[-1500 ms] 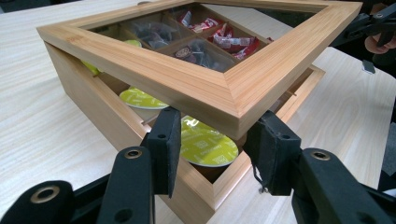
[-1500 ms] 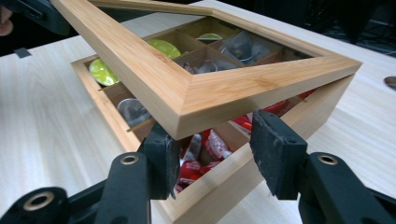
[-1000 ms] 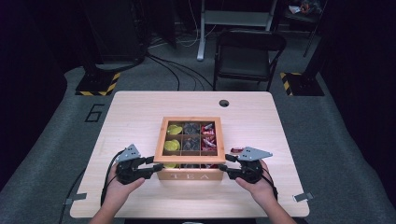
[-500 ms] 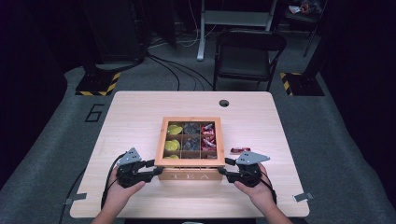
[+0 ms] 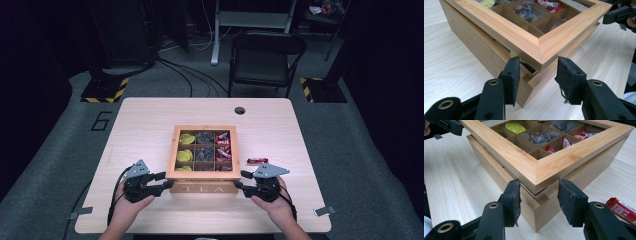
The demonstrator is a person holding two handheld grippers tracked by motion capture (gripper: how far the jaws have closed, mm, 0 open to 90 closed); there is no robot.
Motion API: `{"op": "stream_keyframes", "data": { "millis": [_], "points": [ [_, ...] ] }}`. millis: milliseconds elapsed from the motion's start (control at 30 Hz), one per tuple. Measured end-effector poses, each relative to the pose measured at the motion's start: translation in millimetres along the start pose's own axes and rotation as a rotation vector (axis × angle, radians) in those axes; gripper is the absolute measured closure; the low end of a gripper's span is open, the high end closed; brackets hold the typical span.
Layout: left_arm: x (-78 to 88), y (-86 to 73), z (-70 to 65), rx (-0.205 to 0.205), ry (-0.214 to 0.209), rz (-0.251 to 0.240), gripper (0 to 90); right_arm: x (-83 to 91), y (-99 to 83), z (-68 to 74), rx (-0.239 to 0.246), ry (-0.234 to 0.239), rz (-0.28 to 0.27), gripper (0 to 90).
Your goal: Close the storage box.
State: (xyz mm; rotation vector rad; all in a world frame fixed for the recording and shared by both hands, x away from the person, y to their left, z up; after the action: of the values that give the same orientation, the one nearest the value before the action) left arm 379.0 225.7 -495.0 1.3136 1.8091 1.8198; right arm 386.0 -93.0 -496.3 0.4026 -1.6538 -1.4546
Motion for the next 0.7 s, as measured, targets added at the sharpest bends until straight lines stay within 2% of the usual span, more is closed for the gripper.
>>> {"op": "stream_keyframes", "data": {
  "millis": [400, 433, 467, 500, 567, 667, 700],
  "points": [
    [-0.2, -0.5, -1.4, 0.004, 0.007, 0.007, 53.9, 1.6, -1.0, 0.9, -0.013, 0.009, 0.004, 51.7],
    [-1.5, -2.1, -2.0, 0.016, 0.011, 0.02, 53.9, 2.3, 0.1, 0.7, -0.01, 0.009, -0.012, 51.5],
    [-1.5, -2.1, -2.0, 0.016, 0.011, 0.02, 53.9, 2.3, 0.1, 0.7, -0.01, 0.009, -0.012, 51.5],
    [-4.0, -6.1, -1.7, 0.008, 0.02, 0.054, 53.8, 5.7, 4.7, 1.8, -0.034, 0.022, -0.046, 53.2],
    [-5.6, -8.3, -1.8, 0.005, 0.025, 0.07, 53.9, 6.3, 7.0, 4.3, -0.039, 0.041, -0.067, 53.3],
    [-5.3, -8.1, -1.7, 0.007, 0.024, 0.07, 53.9, 4.2, 4.2, 4.2, 0.008, 0.02, -0.038, 53.2],
    [-5.0, -7.9, -1.8, 0.004, 0.024, 0.07, 53.9, 4.2, 4.2, 4.3, -0.01, 0.024, -0.042, 53.3]
  ]
}}
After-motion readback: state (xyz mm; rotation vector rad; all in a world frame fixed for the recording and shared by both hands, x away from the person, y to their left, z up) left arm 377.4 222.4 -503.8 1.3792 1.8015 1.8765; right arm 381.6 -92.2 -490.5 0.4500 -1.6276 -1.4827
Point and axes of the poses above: each handheld gripper's, and its own axes: x roughly backward along the jaws, y roughly out of its top, z roughly to its left, the point moved 6 cm from there along -x, roughly forward along the jaws, and after that the axes turned 7 degrees about -z, right-handed, at the moved point
